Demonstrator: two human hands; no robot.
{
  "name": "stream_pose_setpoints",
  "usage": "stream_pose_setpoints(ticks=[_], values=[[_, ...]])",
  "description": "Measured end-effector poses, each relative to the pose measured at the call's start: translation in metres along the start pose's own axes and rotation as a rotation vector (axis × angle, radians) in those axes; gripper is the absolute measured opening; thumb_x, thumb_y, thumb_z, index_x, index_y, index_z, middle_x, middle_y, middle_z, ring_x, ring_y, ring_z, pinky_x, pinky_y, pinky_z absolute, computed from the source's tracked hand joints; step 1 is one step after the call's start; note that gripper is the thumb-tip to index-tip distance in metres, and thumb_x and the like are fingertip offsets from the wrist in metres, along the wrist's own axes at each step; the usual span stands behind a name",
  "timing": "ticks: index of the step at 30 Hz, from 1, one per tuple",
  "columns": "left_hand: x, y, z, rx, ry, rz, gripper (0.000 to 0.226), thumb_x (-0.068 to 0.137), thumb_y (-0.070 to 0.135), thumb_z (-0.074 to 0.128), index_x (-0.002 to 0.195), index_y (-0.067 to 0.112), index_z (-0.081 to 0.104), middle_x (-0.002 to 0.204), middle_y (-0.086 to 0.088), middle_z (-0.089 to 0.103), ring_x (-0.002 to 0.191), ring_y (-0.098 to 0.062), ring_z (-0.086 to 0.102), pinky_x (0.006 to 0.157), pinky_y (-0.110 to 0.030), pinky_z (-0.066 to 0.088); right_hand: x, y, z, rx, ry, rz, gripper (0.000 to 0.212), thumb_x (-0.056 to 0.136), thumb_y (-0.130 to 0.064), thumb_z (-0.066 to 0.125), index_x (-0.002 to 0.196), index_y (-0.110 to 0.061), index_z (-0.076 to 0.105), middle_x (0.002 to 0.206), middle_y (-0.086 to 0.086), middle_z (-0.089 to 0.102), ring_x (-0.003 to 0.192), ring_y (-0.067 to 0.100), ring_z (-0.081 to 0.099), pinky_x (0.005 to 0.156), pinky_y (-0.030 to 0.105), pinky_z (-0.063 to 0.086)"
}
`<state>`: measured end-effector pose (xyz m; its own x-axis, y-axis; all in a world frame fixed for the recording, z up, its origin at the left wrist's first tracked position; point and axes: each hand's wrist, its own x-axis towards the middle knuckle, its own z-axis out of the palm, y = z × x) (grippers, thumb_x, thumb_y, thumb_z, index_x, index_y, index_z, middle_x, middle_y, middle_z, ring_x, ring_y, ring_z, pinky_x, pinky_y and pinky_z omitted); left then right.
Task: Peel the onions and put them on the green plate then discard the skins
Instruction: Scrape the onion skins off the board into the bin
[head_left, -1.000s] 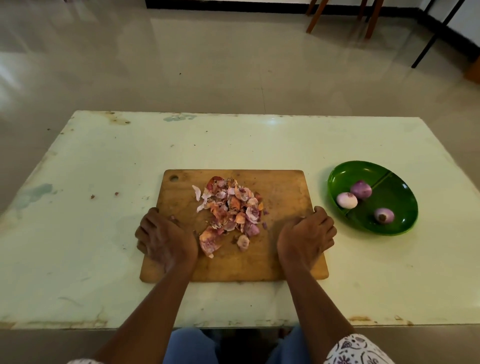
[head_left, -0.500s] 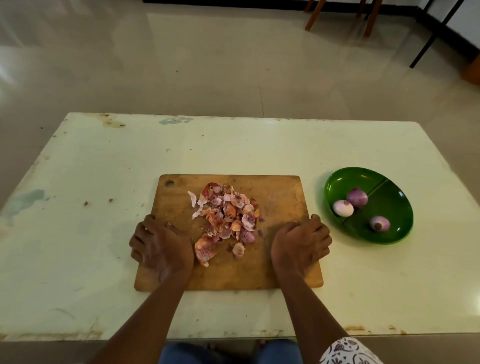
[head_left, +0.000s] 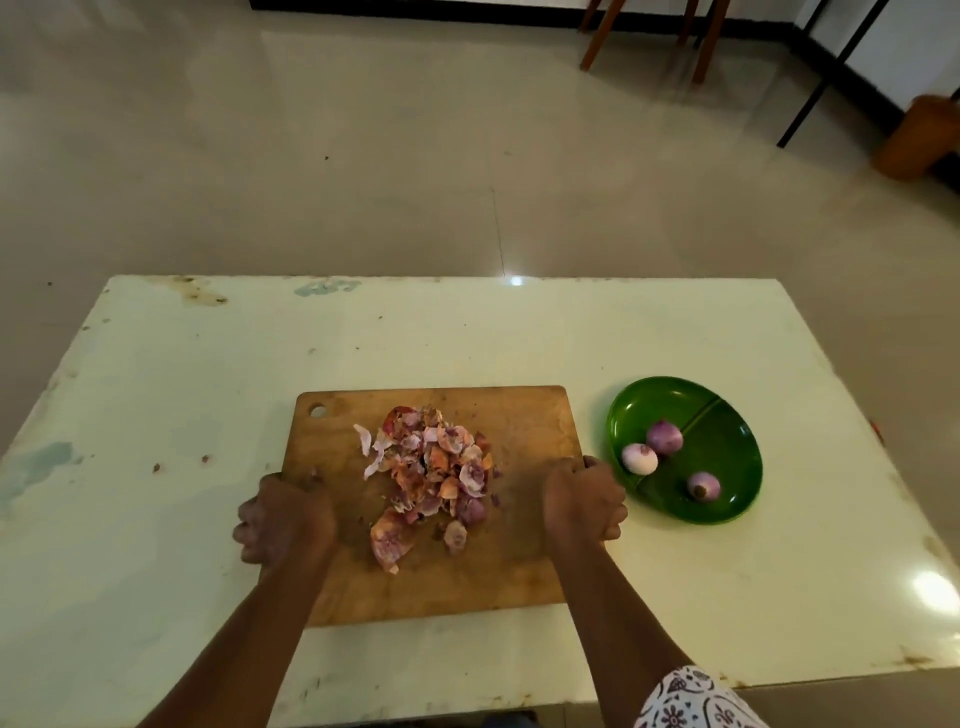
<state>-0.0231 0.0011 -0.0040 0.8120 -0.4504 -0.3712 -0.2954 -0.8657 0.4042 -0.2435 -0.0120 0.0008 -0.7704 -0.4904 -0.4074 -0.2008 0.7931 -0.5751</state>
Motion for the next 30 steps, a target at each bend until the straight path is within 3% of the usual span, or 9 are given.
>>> stream_pose_setpoints(ticks=[8,11,15,20,24,30], values=[[-0.022,0.065,-0.092,-0.103,-0.045,0.071,0.049,0.093,0.034,0.058,0.127,-0.001,0.051,0.13,-0.026,0.05,0.12,-0.045,0.044,0.101,-0.052,0.034,-0.017,-0.088,-0.074,0.022,-0.113,-0.035,0.03,0.089,-0.022,0.051,0.115,-0.01,0.061,0.118,0.017,0.057,0.11,0.037,0.052,0.097,0.05,0.044],[-0.043,0.096,-0.165,-0.165,-0.082,0.174,0.047,0.091,0.032,0.062,0.122,-0.003,0.058,0.123,-0.024,0.058,0.111,-0.046,0.054,0.097,-0.053,0.042,-0.041,-0.134,-0.13,0.058,-0.197,-0.072,0.034,0.086,-0.019,0.056,0.116,-0.005,0.062,0.108,0.015,0.064,0.098,0.035,0.059,0.086,0.043,0.051],[-0.072,0.138,-0.266,-0.303,-0.144,0.289,0.041,0.084,0.024,0.071,0.111,-0.005,0.064,0.111,-0.024,0.065,0.098,-0.044,0.062,0.091,-0.053,0.049,-0.073,-0.201,-0.21,0.11,-0.237,-0.173,0.023,0.088,-0.011,0.059,0.107,0.0,0.058,0.082,0.008,0.057,0.08,0.028,0.055,0.07,0.034,0.043],[-0.107,0.177,-0.376,-0.48,-0.249,0.349,0.035,0.083,0.018,0.072,0.113,0.001,0.064,0.096,-0.013,0.067,0.085,-0.036,0.065,0.083,-0.053,0.053,-0.11,-0.268,-0.29,0.14,-0.293,-0.281,0.033,0.088,-0.016,0.066,0.111,0.005,0.059,0.103,0.017,0.062,0.087,0.029,0.056,0.071,0.035,0.044],[-0.135,0.199,-0.444,-0.607,-0.321,0.37,0.033,0.081,0.017,0.073,0.109,0.002,0.064,0.097,-0.01,0.066,0.083,-0.031,0.062,0.081,-0.054,0.05,-0.144,-0.309,-0.344,0.189,-0.336,-0.332,0.034,0.09,-0.018,0.066,0.115,0.004,0.056,0.1,0.012,0.056,0.09,0.026,0.053,0.074,0.037,0.042],[-0.163,0.216,-0.501,-0.714,-0.396,0.421,0.03,0.082,0.021,0.071,0.102,0.006,0.055,0.109,-0.009,0.059,0.101,-0.032,0.056,0.095,-0.06,0.043,-0.174,-0.331,-0.394,0.235,-0.397,-0.349,0.036,0.09,-0.021,0.066,0.116,0.001,0.055,0.099,0.009,0.056,0.092,0.025,0.054,0.076,0.038,0.042]])
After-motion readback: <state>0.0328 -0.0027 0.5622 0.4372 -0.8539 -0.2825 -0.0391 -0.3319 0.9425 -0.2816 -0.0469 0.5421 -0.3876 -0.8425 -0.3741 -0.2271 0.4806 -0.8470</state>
